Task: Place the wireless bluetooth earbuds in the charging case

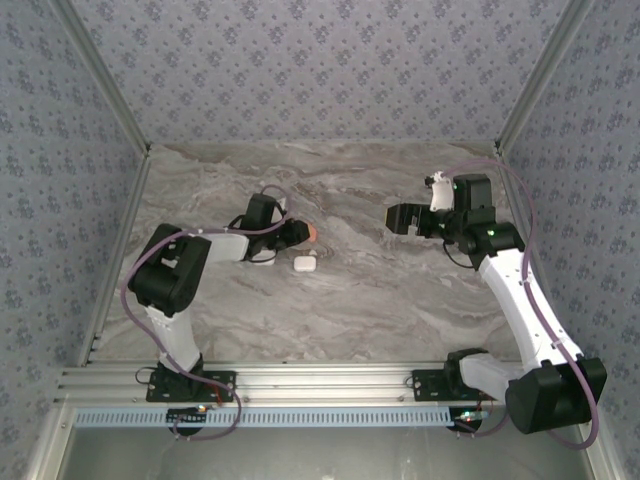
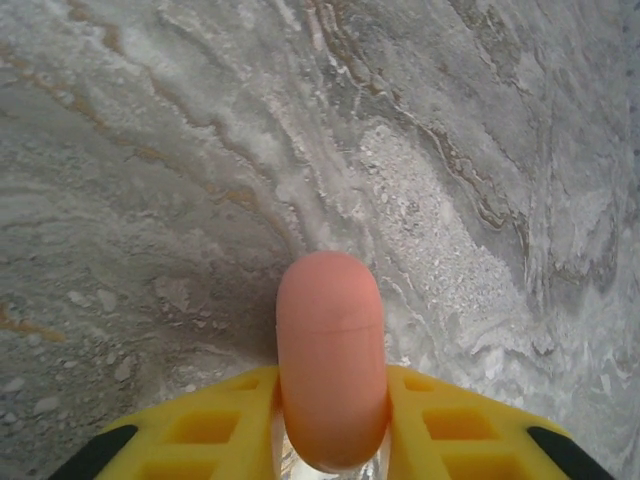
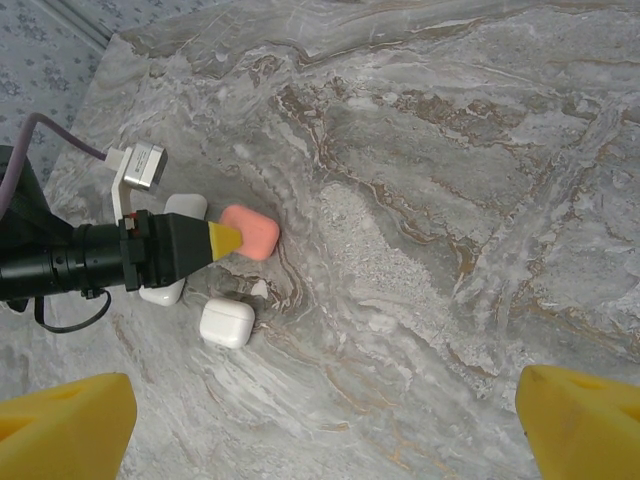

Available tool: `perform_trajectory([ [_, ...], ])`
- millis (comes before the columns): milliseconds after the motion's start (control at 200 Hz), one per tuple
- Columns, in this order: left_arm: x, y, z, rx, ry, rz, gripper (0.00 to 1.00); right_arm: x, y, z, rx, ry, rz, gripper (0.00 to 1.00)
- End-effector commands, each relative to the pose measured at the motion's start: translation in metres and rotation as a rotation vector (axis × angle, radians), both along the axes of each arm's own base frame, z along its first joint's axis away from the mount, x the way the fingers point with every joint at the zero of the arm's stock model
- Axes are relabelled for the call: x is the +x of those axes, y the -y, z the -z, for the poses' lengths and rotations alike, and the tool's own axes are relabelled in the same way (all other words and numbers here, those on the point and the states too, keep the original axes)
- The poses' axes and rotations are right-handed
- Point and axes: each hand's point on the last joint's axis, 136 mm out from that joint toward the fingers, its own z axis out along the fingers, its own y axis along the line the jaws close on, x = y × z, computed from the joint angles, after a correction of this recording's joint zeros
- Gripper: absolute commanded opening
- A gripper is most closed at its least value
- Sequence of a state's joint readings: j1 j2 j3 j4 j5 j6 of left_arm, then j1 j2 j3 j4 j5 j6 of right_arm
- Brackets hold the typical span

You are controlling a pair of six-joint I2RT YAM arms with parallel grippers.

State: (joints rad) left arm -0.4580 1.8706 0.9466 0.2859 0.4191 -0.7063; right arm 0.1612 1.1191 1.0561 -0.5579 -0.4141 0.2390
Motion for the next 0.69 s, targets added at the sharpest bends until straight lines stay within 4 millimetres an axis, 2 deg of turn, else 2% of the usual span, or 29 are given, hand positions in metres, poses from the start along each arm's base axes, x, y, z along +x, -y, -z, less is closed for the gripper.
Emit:
perform_trajectory([
  [0, 0.006, -0.003, -0.002, 0.015, 0.016, -0.012, 0.43, -0.003, 0.005, 0.005, -0.022, -0.016, 0.007, 1.0],
  [40, 0.006, -0.004, -0.004, 0.018, 0.024, -0.008, 0.51, -0.003, 0.007, 0.004, -0.016, -0.016, 0.013, 1.0],
  [115, 0.006, -0.008, -0.011, 0.04, 0.042, -0.007, 0.57, -0.001, 0.012, 0.004, -0.013, -0.016, 0.031, 1.0],
  [260, 0.006, -0.022, -0.034, 0.091, 0.094, -0.023, 0.61, 0.001, 0.026, 0.004, -0.027, -0.014, 0.074, 1.0],
  [375, 0.003, -0.037, -0.063, 0.126, 0.151, -0.045, 0.62, 0.005, 0.042, 0.005, -0.057, -0.006, 0.125, 1.0],
  [435, 0.0, -0.045, -0.08, 0.154, 0.193, -0.056, 0.64, 0.003, 0.051, 0.013, -0.081, -0.032, 0.152, 1.0],
  [560, -0.008, -0.071, -0.114, 0.219, 0.296, -0.108, 0.71, 0.001, 0.073, 0.026, -0.151, -0.033, 0.239, 1.0],
  [590, -0.01, -0.079, -0.121, 0.238, 0.32, -0.13, 0.73, -0.002, 0.082, 0.033, -0.178, -0.042, 0.275, 1.0],
  [690, -0.02, -0.114, -0.14, 0.323, 0.395, -0.229, 0.84, -0.002, 0.113, 0.037, -0.246, 0.03, 0.44, 1.0],
])
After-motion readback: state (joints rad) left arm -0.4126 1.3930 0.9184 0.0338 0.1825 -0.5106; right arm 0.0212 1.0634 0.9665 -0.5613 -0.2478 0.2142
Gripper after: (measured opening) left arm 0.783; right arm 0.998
